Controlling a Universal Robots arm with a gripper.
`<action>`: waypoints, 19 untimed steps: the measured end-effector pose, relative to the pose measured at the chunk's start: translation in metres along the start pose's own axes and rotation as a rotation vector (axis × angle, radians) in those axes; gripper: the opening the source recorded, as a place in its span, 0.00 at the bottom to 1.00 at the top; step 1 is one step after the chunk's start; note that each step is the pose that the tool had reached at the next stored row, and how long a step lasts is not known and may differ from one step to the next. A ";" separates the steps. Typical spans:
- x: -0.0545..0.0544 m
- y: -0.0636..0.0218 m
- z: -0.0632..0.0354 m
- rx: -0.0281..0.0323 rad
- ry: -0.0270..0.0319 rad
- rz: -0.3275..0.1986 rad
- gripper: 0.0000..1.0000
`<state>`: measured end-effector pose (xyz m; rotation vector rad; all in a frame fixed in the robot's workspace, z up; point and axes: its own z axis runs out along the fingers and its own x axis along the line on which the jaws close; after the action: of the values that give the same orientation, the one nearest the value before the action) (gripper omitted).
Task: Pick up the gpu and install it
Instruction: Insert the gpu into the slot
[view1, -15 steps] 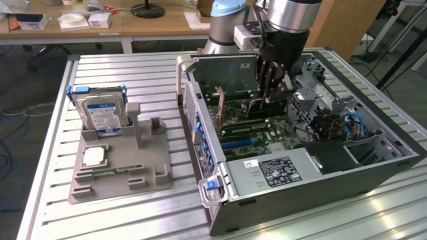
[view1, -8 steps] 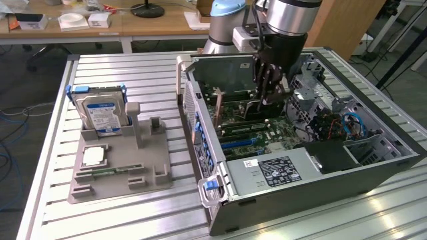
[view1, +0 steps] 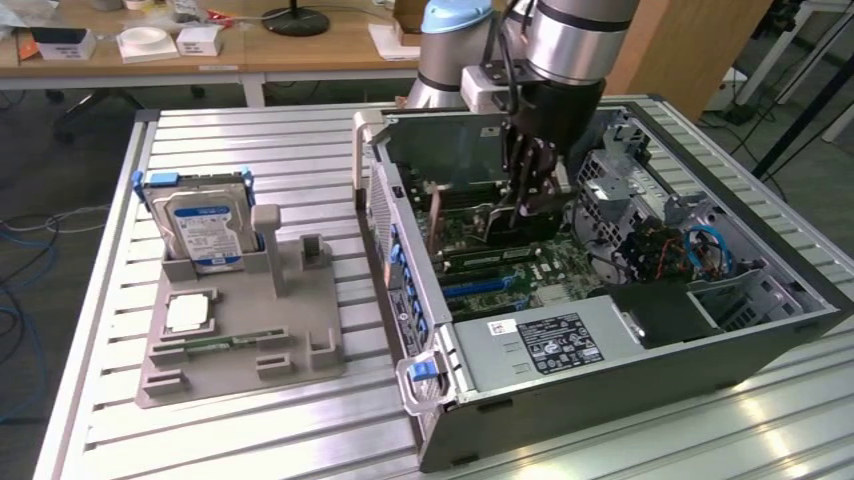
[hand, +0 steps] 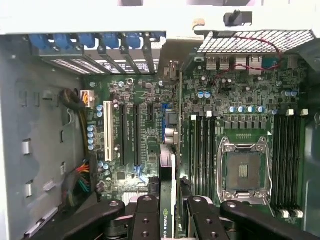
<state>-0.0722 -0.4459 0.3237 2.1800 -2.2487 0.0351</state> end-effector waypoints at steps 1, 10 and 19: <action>0.000 0.0001 0.0018 0.0001 -0.0001 0.000 0.26; 0.015 0.0012 0.0185 -0.0008 -0.0001 0.003 0.26; 0.014 0.0013 0.0222 -0.0008 0.0000 0.005 0.26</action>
<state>-0.0737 -0.4605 0.3018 2.1740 -2.2538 0.0342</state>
